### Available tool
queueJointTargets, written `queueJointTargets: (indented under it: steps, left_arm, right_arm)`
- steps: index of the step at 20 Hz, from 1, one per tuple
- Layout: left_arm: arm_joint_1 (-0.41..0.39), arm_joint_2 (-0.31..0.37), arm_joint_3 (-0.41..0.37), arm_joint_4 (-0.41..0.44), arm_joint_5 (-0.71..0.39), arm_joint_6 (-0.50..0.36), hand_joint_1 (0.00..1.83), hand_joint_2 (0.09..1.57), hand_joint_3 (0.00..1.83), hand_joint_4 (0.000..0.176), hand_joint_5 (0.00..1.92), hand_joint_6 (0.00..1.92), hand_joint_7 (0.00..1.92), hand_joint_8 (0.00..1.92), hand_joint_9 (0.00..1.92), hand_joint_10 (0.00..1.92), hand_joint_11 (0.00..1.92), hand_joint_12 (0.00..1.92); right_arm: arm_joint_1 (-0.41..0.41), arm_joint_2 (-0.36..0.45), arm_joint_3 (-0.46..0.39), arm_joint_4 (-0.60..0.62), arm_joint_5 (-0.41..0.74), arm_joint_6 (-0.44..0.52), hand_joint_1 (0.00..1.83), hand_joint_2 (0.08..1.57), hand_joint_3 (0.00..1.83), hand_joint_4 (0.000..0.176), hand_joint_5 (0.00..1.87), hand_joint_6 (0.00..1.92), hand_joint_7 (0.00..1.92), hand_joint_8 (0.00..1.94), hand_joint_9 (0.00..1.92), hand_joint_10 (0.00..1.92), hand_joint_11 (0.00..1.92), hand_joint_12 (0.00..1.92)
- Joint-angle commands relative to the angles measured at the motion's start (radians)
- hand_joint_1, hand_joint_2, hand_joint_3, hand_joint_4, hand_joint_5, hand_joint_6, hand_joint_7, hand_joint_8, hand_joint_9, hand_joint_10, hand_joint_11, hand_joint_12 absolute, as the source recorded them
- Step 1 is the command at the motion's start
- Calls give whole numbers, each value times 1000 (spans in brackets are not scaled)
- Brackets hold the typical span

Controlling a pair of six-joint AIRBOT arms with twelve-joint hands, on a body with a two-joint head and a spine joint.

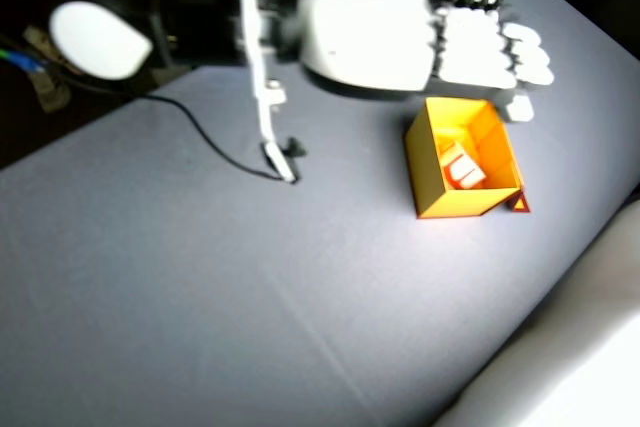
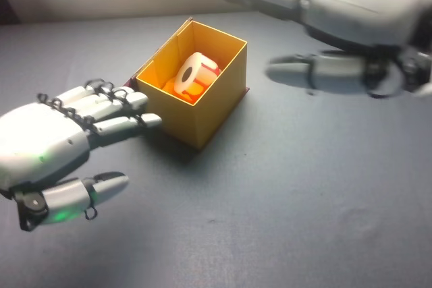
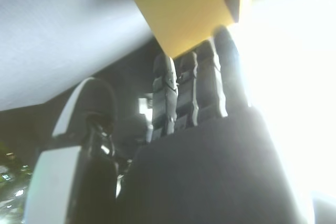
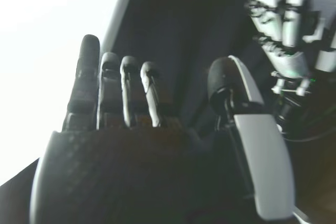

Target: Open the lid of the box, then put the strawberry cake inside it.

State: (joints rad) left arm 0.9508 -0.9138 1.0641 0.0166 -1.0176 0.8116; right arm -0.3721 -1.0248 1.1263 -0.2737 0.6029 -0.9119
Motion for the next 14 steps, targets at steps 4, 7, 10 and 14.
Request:
queueJointTargets:
  steps: [4,7,10,14]
  left_arm:
    - [24,35,-25,-42,-217,21,435,1466,0,0,196,2,46,0,27,2,0,79]
    - [47,58,-46,-70,-282,43,319,1453,0,3,19,0,0,0,0,0,0,17]
    - [54,72,-57,-82,-330,56,9,1412,0,39,0,0,0,0,0,0,0,0]
    - [75,100,-81,-110,-397,85,0,1290,0,33,0,0,0,0,0,0,0,0]
  right_arm:
    - [-120,133,-78,97,295,4,210,1390,0,96,0,0,0,0,0,0,0,0]
    - [-230,211,-136,152,398,4,146,1352,0,48,0,0,0,0,0,0,0,0]
    - [-361,275,-185,231,536,4,275,1365,0,0,0,0,0,0,0,0,0,0]
    - [-532,323,-242,358,723,-32,318,1391,4,0,0,0,0,0,0,0,0,0]
